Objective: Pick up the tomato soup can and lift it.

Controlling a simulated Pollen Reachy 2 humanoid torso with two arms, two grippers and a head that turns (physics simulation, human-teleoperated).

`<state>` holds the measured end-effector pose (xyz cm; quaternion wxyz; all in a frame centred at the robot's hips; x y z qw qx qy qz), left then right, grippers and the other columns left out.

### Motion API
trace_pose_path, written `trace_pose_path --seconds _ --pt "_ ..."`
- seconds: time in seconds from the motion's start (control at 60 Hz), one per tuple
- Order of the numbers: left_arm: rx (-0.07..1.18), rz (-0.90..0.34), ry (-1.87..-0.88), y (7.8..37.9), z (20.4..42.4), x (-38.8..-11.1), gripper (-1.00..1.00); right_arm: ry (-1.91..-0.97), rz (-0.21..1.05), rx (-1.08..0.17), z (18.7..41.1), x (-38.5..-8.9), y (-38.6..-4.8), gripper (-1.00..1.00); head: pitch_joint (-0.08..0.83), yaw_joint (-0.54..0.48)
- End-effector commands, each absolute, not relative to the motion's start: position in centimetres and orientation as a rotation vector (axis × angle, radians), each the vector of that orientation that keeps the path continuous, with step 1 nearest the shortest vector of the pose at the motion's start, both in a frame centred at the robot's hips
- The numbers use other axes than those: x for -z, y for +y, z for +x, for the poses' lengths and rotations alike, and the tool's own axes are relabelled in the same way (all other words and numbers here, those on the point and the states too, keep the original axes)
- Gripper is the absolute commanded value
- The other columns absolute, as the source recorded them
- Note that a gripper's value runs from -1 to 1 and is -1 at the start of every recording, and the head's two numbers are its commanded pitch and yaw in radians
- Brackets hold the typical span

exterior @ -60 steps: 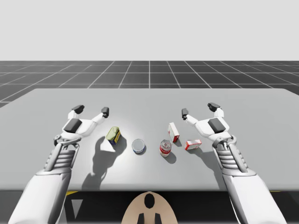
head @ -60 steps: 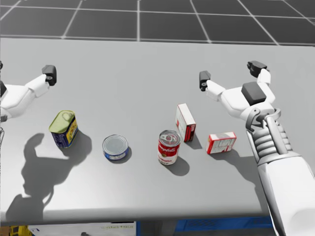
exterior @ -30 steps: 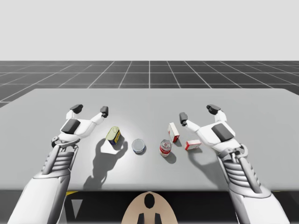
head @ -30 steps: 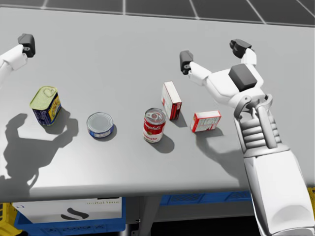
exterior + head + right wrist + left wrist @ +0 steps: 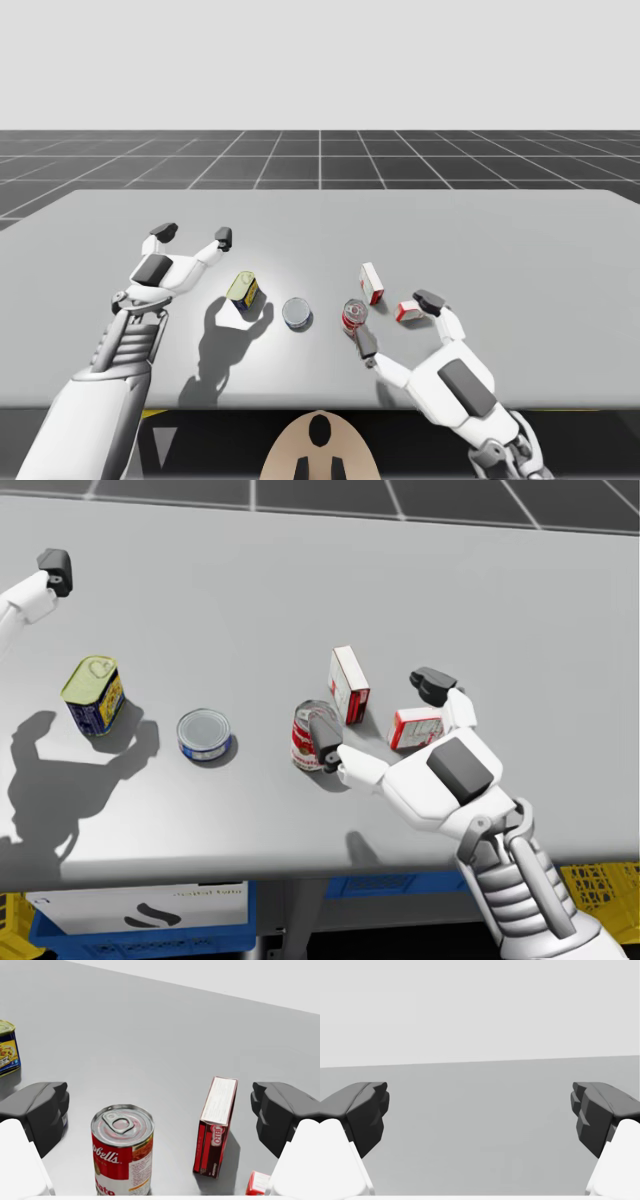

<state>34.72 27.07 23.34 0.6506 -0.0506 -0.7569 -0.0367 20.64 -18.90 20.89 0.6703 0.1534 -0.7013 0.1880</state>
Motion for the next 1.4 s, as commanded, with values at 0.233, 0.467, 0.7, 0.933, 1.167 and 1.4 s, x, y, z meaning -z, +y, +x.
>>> trace_pose_path --seconds 0.233,0.467,0.7,0.933,1.167,1.4 --pt "0.086 -0.106 -1.717 27.0 34.8 -23.2 -1.0 -1.455 0.45 -0.382 20.6 -14.7 -15.7 -1.0 0.723 -0.14" --pt "0.079 -0.103 -1.719 27.1 34.8 -23.2 -1.0 -1.417 0.481 -0.353 22.3 -13.6 -14.1 -1.0 0.728 -0.14" --pt "0.077 -0.102 -1.722 27.2 34.8 -23.3 -1.0 -1.409 0.484 -0.361 23.8 -13.4 -12.9 -1.0 0.728 -0.13" --pt "0.073 -0.101 -1.724 27.2 34.8 -23.4 -1.0 -1.393 0.504 -0.365 25.0 -13.5 -11.9 -1.0 0.728 -0.13" --pt "0.072 -0.102 -1.726 27.2 34.8 -23.4 -1.0 -1.39 0.526 -0.381 25.7 -13.4 -11.9 -0.94 0.724 -0.13" --pt "0.074 -0.101 -1.726 27.2 34.8 -23.4 -1.0 -1.382 0.539 -0.383 25.6 -13.1 -12.3 1.0 0.684 -0.14"
